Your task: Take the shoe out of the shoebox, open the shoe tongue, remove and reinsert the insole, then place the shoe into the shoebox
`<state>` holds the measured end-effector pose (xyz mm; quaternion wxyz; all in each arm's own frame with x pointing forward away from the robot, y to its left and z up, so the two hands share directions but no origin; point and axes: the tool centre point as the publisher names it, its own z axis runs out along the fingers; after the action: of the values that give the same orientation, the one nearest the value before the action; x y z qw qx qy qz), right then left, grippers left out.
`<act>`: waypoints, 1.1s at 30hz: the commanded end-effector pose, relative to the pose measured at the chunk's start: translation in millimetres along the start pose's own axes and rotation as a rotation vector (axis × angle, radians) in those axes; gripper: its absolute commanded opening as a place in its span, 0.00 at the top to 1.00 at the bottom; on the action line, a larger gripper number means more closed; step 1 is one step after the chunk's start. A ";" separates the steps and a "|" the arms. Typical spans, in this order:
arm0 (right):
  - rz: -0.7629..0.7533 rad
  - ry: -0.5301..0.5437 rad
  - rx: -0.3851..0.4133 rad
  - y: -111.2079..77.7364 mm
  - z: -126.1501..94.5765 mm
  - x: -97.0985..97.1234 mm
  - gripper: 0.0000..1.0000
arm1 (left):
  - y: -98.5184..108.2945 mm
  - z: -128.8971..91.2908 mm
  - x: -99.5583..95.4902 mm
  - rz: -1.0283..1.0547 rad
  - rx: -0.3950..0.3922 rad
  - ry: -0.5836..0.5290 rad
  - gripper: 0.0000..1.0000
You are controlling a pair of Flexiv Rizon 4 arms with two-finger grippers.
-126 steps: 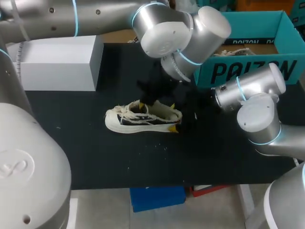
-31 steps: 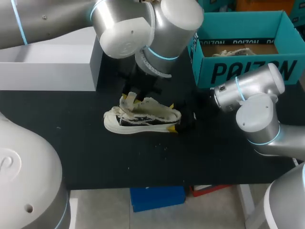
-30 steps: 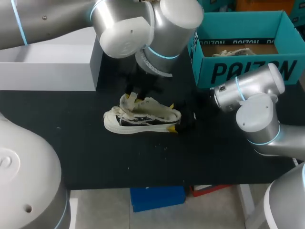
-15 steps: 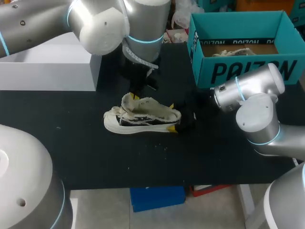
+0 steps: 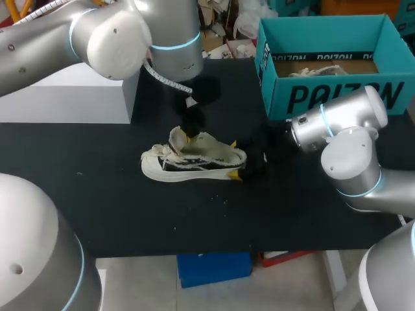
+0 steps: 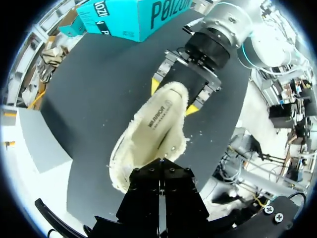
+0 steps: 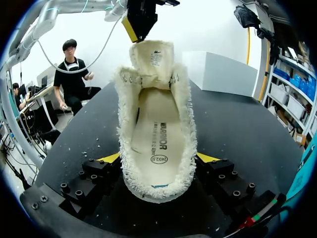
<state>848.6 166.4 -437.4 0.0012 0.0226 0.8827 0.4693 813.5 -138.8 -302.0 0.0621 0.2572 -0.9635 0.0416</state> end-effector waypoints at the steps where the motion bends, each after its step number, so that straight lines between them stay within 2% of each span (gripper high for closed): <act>1: 0.001 0.000 0.002 -2.5 1.7 -1.5 1.00 | -2.2 0.5 -5.2 0.101 -0.016 0.078 1.00; 4: 0.001 0.000 0.002 -2.5 1.7 -1.5 1.00 | -2.2 0.5 -5.2 0.101 -0.016 0.078 1.00; 6: 0.001 0.000 0.002 -2.5 1.7 -1.5 1.00 | -6.2 7.0 -5.5 0.207 -0.036 0.042 1.00; 7: 0.001 0.000 0.002 -2.5 1.7 -1.5 1.00 | -7.4 8.4 -4.8 0.256 0.004 0.088 1.00; 8: 0.001 0.000 0.002 -2.5 1.7 -1.5 1.00 | -8.4 8.8 -6.3 0.258 0.013 0.088 1.00; 9: 0.001 0.000 0.002 -2.5 1.7 -1.5 1.00 | -10.1 10.7 -8.0 0.283 -0.006 0.065 1.00; 12: 0.001 0.000 0.002 -2.5 1.7 -1.5 1.00 | -15.0 12.8 -10.6 0.356 0.035 0.095 1.00; 14: 0.001 0.000 0.002 -2.5 1.7 -1.5 1.00 | -19.1 15.0 -12.9 0.398 0.026 0.087 1.00; 24: 0.001 0.000 0.002 -2.5 1.7 -1.5 1.00 | -32.9 32.9 -22.0 0.470 0.002 0.144 1.00; 33: 0.001 0.000 0.002 -2.5 1.7 -1.5 1.00 | -37.2 53.6 -20.0 0.487 -0.011 0.191 1.00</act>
<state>848.6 166.4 -437.3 0.0013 0.0224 0.8827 0.4694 840.0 -162.4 -345.7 0.1315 0.0152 -0.9887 0.0710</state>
